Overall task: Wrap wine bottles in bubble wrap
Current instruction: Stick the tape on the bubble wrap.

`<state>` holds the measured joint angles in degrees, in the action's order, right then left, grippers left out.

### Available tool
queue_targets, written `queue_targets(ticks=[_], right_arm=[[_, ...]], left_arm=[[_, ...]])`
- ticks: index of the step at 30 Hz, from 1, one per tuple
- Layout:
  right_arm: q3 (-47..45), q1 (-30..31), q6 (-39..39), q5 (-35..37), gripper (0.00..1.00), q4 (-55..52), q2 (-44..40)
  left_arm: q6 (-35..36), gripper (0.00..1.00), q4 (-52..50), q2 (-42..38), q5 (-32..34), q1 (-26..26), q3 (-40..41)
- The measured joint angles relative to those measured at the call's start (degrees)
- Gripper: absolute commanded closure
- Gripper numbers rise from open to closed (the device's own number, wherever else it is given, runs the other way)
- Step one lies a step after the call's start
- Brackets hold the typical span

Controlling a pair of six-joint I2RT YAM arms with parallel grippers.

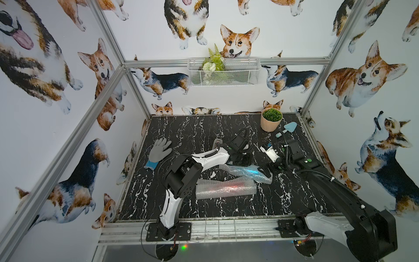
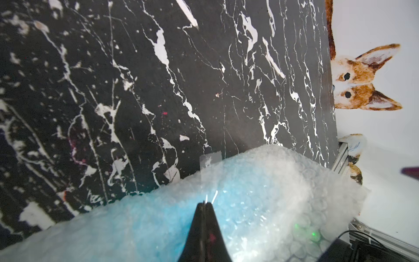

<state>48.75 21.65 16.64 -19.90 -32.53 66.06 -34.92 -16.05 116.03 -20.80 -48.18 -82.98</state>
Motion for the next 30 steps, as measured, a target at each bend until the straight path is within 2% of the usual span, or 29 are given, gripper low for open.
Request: queue_targets(ticks=[8, 14, 21, 30], right_arm=[[9.92, -5.16, 5.05, -11.39, 0.0, -5.29, 15.43], [13.33, -5.27, 7.08, -17.49, 0.0, -9.77, 23.65], [3.39, -3.34, 5.88, -16.68, 0.0, -6.47, 17.49], [-6.08, 2.95, 2.73, -7.04, 0.02, 3.93, 7.63]], left_arm=[[0.2, 1.0, 0.37, -0.94, 0.2, -0.02, 1.27], [0.22, 1.0, 0.59, -1.2, 0.42, -0.04, 1.62], [0.24, 1.0, 0.24, -2.1, 1.2, 0.13, 1.79], [0.37, 1.0, -0.5, -3.52, 1.7, 0.17, 1.64]])
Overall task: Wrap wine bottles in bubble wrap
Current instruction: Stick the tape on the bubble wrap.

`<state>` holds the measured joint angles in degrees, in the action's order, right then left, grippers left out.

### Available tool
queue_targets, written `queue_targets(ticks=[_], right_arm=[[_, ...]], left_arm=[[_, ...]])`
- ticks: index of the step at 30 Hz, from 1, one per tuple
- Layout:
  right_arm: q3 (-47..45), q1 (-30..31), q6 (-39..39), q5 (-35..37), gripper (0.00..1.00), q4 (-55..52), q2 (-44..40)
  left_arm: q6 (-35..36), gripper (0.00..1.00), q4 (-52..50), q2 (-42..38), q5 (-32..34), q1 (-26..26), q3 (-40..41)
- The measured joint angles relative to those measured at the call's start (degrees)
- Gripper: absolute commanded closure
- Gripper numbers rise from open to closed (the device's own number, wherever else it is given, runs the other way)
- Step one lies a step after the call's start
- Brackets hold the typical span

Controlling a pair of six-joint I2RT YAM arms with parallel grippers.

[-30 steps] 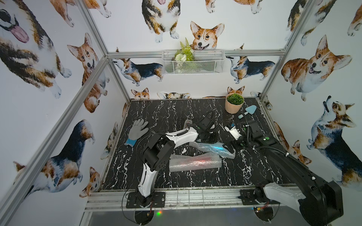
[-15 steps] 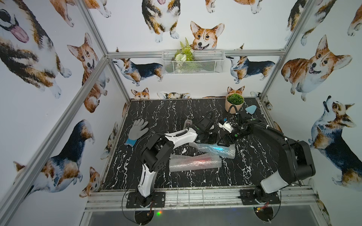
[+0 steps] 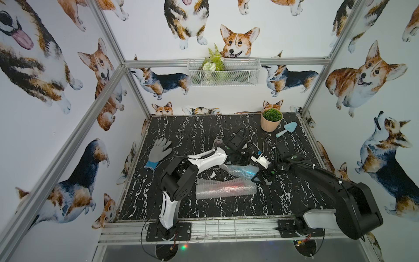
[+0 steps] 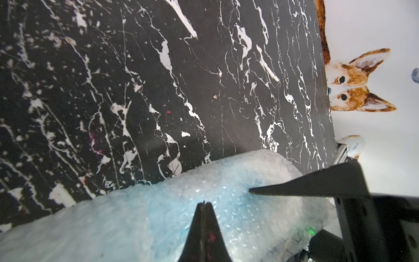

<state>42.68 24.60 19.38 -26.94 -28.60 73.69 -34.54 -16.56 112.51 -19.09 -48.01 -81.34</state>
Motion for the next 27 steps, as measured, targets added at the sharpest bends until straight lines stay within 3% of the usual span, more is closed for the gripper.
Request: queue_targets(ticks=[8, 16, 27], right_arm=[[-4.66, 8.41, -0.15, 12.52, 0.08, 6.1, -5.03], [-5.64, 12.94, -0.13, 19.06, 0.15, 7.76, -5.73], [-7.98, 16.41, -1.49, 23.34, 0.2, 10.01, -8.92]], left_arm=[[0.2, 1.0, -1.36, -3.89, 1.16, 1.25, 0.7], [-0.79, 1.0, -1.25, -8.72, 1.73, 2.23, 3.91], [-13.2, 1.0, 4.46, -16.22, 2.62, 1.55, 14.05]])
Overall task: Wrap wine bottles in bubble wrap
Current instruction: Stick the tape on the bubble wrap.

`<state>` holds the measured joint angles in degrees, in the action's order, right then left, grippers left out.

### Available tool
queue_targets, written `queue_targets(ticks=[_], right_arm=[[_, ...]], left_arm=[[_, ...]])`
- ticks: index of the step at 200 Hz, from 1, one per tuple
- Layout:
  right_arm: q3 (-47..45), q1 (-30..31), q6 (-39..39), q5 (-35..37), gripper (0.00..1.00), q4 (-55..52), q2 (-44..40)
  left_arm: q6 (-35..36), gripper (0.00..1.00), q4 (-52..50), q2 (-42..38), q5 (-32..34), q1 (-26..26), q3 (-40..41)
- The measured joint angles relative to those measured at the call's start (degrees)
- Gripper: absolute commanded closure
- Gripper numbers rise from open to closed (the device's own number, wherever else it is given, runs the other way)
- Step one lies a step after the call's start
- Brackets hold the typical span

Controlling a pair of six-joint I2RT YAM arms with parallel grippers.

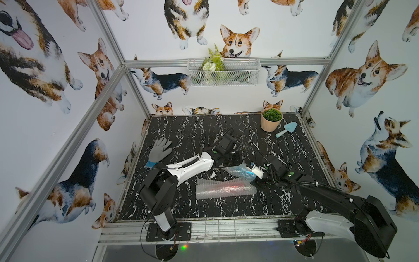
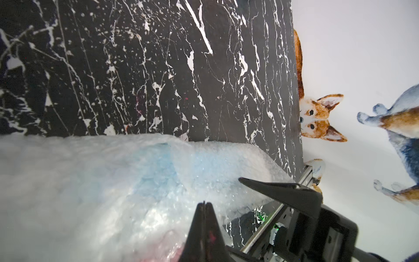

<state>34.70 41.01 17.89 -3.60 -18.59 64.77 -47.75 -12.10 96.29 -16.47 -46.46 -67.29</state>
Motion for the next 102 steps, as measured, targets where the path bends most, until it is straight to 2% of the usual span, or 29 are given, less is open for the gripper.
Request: queue_targets(ticks=[36, 102], right_arm=[[-0.48, 1.4, -1.11, 0.59, 0.21, 0.5, -0.09], [-1.81, 3.61, -2.1, 2.34, 0.22, 2.1, -1.81]], left_arm=[[-7.21, 1.0, 4.35, -0.63, 0.57, -0.94, 3.91], [-17.57, 1.0, 12.02, -2.23, 3.06, -2.71, 5.55]])
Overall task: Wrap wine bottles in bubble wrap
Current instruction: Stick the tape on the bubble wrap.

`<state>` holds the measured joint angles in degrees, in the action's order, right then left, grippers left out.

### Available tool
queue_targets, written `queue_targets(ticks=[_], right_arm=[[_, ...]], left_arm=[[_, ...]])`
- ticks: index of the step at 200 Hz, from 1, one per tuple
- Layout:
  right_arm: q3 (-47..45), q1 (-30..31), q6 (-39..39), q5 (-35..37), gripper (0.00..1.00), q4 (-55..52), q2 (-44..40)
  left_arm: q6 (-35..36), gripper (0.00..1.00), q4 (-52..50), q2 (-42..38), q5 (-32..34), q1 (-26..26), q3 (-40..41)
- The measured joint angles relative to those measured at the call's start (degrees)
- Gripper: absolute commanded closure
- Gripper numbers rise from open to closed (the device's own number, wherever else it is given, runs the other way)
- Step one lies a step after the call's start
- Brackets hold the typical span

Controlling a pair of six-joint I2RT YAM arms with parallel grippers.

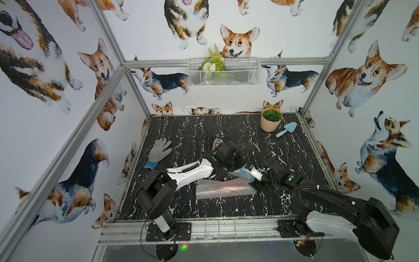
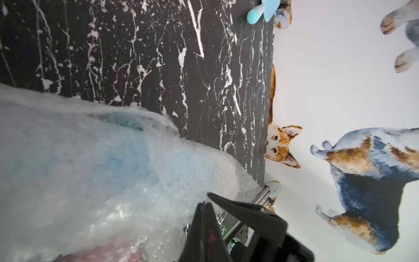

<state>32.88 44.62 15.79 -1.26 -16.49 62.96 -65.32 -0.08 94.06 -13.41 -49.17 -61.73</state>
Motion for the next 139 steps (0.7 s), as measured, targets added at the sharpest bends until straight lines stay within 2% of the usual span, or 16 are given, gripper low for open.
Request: queue_targets(ticks=[67, 139], right_arm=[[-0.15, 0.66, -0.63, 1.2, 0.22, 0.24, -0.2], [-0.17, 0.66, -0.63, 1.2, 0.22, 0.35, 0.22]], left_arm=[[-3.48, 1.0, 4.26, 1.84, 1.86, -0.87, 0.04], [-3.82, 1.0, 1.51, 1.99, 3.19, -1.86, 2.93]])
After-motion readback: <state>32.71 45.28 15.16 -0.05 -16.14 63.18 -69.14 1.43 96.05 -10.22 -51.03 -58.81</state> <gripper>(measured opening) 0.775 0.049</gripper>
